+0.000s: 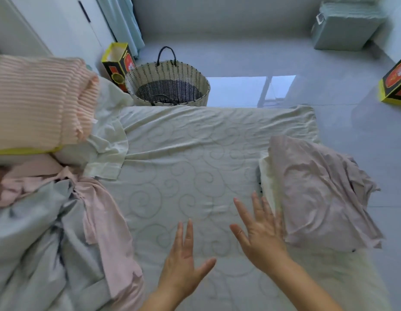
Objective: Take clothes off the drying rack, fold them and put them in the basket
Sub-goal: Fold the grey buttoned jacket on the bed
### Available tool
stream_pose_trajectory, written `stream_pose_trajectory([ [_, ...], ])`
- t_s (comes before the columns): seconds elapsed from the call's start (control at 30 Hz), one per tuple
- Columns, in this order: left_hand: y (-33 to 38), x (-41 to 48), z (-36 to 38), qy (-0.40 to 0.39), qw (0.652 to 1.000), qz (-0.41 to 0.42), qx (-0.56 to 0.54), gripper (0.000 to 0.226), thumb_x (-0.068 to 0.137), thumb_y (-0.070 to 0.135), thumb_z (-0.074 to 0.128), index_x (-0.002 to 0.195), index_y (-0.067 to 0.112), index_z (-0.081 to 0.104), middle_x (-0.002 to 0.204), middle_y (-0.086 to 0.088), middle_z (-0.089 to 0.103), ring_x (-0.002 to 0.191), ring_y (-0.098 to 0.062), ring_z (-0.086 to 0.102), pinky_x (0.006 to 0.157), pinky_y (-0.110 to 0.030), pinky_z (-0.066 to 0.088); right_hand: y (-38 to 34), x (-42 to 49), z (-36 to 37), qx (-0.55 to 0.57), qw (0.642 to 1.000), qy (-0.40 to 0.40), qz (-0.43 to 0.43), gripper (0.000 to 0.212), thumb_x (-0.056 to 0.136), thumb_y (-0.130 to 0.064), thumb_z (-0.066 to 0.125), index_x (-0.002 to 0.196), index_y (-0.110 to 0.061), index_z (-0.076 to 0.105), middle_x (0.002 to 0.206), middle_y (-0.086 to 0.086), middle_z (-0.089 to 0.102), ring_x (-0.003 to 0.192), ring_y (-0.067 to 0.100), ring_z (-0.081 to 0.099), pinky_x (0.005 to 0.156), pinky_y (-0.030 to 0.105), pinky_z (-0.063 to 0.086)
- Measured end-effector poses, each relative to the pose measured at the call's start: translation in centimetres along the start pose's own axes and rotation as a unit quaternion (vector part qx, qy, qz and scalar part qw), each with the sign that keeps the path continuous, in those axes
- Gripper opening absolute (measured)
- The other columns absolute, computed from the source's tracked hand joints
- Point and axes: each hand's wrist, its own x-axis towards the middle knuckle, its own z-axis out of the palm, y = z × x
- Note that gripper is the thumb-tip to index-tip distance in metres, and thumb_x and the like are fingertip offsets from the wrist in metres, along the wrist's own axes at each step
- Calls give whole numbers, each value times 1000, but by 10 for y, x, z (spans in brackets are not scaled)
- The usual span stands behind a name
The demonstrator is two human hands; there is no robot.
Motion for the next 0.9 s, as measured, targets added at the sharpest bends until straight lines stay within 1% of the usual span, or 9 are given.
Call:
stream_pose_trajectory([
  [0.1, -62, -31, -34, 18, 998, -64, -19, 108, 68, 87, 37, 130, 39, -37, 155, 6, -27, 147, -11, 2, 111, -27, 23, -51, -23, 40, 1, 999, -52, -15, 86, 59, -85, -27, 139, -55, -13, 160, -5, -12, 147, 19, -12, 114, 45, -10],
  [0.2, -119, -61, -63, 47, 993, -98, -48, 103, 64, 81, 33, 135, 38, -28, 157, 7, -17, 148, -13, 1, 110, -21, 20, -99, -42, 68, -23, 991, -132, -13, 79, 58, -86, -26, 131, -52, -28, 160, -5, -16, 147, 21, -15, 116, 46, -2],
  [0.33, -188, -89, -91, 53, 980, -175, -75, 106, 81, 63, 53, 147, 29, -23, 158, 2, -19, 148, -15, 5, 112, -27, 21, -161, -46, 102, -49, 983, -177, -19, 110, 36, -86, -38, 136, -41, -23, 161, -3, -6, 149, 23, -5, 116, 48, 8],
  [0.5, -262, -109, -124, 114, 973, -178, -88, 101, 89, 52, 54, 141, 28, -28, 158, 0, -20, 147, -13, -7, 114, -24, 12, -246, -31, 134, -80, 973, -204, -69, 112, 31, -83, -43, 135, -44, -26, 162, -3, -5, 149, 23, -1, 117, 43, 8],
  [0.63, -315, -111, -164, 239, 943, -208, -103, 94, 87, 37, 64, 147, 27, -8, 159, -14, -1, 147, -28, 7, 114, -34, 20, -306, -23, 162, -65, 972, -202, -101, 115, 50, -87, -32, 149, -39, 2, 159, 5, 19, 146, 29, 17, 115, 40, 19],
  [0.73, -355, -103, -199, 316, 893, -269, -174, 93, 88, 29, 66, 153, 19, 0, 158, -18, 2, 146, -31, 9, 114, -40, 21, -339, -24, 182, -53, 967, -212, -132, 80, 82, -81, -3, 150, -42, 13, 142, 15, 49, 131, 35, 46, 109, 34, 26],
  [0.77, -367, -98, -211, 328, 879, -284, -195, 93, 88, 29, 66, 153, 15, 1, 158, -19, 4, 146, -30, 9, 115, -38, 19, -348, -23, 187, -49, 967, -207, -141, 76, 82, -81, -3, 149, -46, 6, 144, 14, 47, 132, 34, 45, 108, 32, 25],
  [0.83, -387, -84, -232, 343, 862, -294, -228, 93, 89, 28, 65, 152, 10, -1, 159, -16, 7, 146, -27, 10, 114, -29, 15, -362, -21, 192, -46, 967, -199, -150, 91, 66, -88, -17, 145, -45, -5, 157, 6, 26, 144, 27, 26, 114, 31, 18],
  [0.9, -400, -69, -250, 331, 862, -282, -262, 91, 91, 27, 62, 153, 16, -4, 159, -9, 13, 145, -23, 19, 107, -25, 24, -374, -18, 194, -45, 968, -183, -167, 103, 52, -89, -28, 141, -39, -14, 161, 0, 12, 148, 20, 12, 117, 30, 12],
])
